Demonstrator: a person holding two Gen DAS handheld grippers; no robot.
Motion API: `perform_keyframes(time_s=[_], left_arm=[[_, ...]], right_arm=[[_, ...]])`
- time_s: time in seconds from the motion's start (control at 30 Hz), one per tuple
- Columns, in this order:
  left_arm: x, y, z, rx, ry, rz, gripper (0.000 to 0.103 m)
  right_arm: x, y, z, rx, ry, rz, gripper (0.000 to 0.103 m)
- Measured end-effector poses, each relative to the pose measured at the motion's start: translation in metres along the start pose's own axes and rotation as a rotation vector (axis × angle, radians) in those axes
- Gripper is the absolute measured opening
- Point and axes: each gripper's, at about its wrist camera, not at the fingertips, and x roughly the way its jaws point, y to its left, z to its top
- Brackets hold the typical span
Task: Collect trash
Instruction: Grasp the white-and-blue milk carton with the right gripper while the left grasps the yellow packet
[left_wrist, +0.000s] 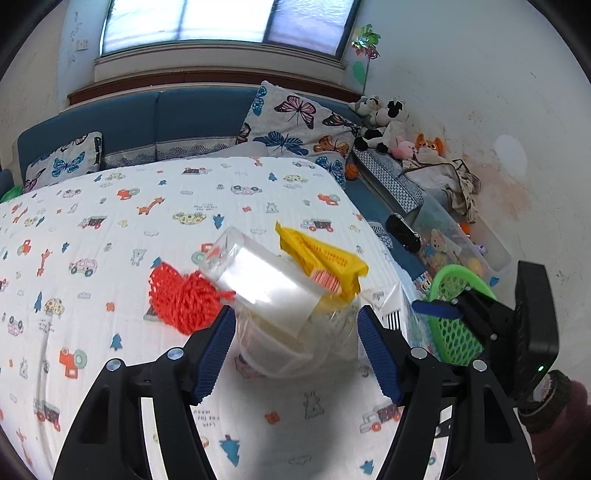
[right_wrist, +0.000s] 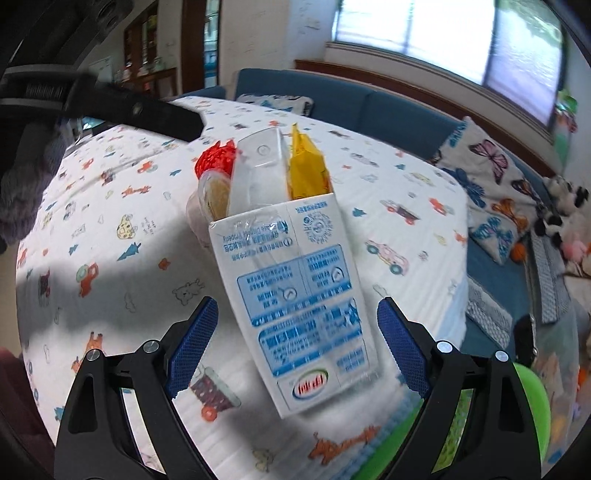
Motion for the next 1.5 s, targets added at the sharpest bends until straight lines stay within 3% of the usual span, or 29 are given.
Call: perform_keyframes(time_s=[0.27,0.43,0.63,0.97,1.17,1.33,1.5], left_arm=[[0.018,-0.009,0.016,0.016,0.021,-0.020,0.066],[0.029,-0.018,0.022,0.032,0.032,-0.037,0.065],[0.038,-0.037,0.026,0.086,0.036,-0.052,0.060],[0.062,-0.051,0.027,0.120,0.063,-0.005,0.054],[0.077,-0.053,0.028,0.101,0.079,0.062,0.043],[0.085,-0.047,0.028,0.052,0.099,0.069,0.027],[0.082,-0.046,0.026,0.035,0.090,0.054,0.019]], right_arm=[[0.015,-0.002,0.003,-0.020,0.010,0.040,0.088],[0.013,-0.001,0.002,-0.003,0.006,0.040,0.079],[-0.009,-0.004,-0.002,0.056,-0.037,0.014,0.079],[-0.060,-0.017,-0.024,0.171,-0.085,-0.063,0.079],[-0.083,-0.019,-0.039,0.215,-0.107,-0.093,0.079],[-0.096,-0.017,-0.050,0.248,-0.115,-0.117,0.079],[-0.104,-0.019,-0.060,0.290,-0.124,-0.137,0.079]])
